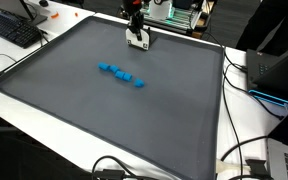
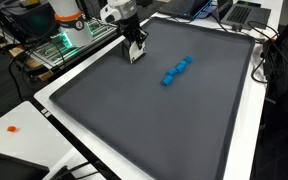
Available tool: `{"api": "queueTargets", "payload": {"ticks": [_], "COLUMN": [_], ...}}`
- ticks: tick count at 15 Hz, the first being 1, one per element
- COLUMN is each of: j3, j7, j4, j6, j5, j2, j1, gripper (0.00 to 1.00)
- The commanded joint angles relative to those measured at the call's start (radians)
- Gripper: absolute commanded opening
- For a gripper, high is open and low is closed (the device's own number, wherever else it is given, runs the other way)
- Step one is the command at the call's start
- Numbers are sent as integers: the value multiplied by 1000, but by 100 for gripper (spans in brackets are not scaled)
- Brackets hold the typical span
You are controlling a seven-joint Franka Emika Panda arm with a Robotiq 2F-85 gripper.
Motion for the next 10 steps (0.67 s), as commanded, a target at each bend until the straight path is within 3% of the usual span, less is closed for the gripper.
{"api": "queueTargets", "payload": {"ticks": [1,7,10], "j3": [2,-15,-20], "j7": [-4,-38,-44], "j4": [-6,3,15], "j6": [-1,-60,-112], "j5": [10,-23,-98], "j2": [20,-46,-88], "j1": [11,-3,-11], "gripper": [30,75,96]}}
